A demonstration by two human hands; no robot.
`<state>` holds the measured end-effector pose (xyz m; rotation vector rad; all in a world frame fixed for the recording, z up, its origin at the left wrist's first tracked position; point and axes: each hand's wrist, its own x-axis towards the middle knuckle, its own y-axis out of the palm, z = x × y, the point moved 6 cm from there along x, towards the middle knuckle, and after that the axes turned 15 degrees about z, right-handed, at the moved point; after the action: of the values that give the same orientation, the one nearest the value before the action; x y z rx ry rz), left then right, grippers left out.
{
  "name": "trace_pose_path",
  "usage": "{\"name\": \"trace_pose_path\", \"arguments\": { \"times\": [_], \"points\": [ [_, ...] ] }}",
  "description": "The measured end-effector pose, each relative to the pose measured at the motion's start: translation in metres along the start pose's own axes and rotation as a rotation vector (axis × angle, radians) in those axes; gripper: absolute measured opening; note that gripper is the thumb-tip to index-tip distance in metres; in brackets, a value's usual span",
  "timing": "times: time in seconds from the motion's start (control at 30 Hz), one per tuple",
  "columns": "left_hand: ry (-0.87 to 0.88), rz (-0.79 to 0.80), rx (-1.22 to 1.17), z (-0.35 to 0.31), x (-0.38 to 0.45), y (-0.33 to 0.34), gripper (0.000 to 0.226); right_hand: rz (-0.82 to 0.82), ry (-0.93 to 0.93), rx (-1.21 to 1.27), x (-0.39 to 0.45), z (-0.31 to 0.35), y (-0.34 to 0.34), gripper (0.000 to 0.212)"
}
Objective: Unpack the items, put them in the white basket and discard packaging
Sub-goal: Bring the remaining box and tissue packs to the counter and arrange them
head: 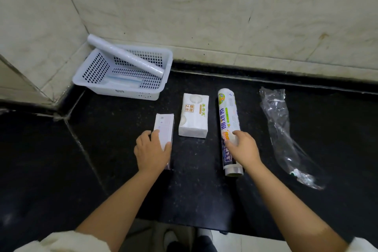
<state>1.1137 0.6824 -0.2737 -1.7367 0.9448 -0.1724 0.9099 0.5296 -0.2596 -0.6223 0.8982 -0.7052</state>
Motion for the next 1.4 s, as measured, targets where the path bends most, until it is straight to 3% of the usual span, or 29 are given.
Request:
{"name": "trace_pose_path", "arguments": {
  "times": [0.27,0.5,0.6,0.73,0.87,1.0,1.2,1.4],
  "points": [
    [0.185,0.004,0.058,-0.031,-0.008,0.005,0.034,-0.014,0.108,-0.032,0.010,-0.011,0.005,0.051],
    [0.234,0.030,0.106,-0.035,-0.009,0.003,0.036,-0.010,-0.133,-0.131,0.035,0.037,0.014,0.047],
    [0.230,0.033,0.168,-0.032,-0.009,-0.003,0.035,0.067,-0.161,-0.085,0.052,0.070,0.024,0.058],
    [0.197,0.057,0.246,-0.018,-0.012,-0.009,0.040,0.139,-0.007,-0.016,0.076,0.094,0.035,0.086],
    [0.119,0.037,0.214,0.007,-0.012,-0.018,0.041,0.114,0.155,0.049,0.092,0.107,0.041,0.101],
    [0.022,-0.015,0.116,0.032,-0.016,-0.025,0.040,0.191,0.220,0.121,0.098,0.106,0.047,0.116],
    [-0.114,-0.065,0.032,0.052,-0.025,-0.033,0.041,0.169,0.106,-0.032,0.092,0.101,0.055,0.103],
    [-0.203,-0.105,0.061,0.060,-0.028,-0.049,0.045,0.192,0.150,-0.103,0.092,0.103,0.052,0.106]
  ]
}}
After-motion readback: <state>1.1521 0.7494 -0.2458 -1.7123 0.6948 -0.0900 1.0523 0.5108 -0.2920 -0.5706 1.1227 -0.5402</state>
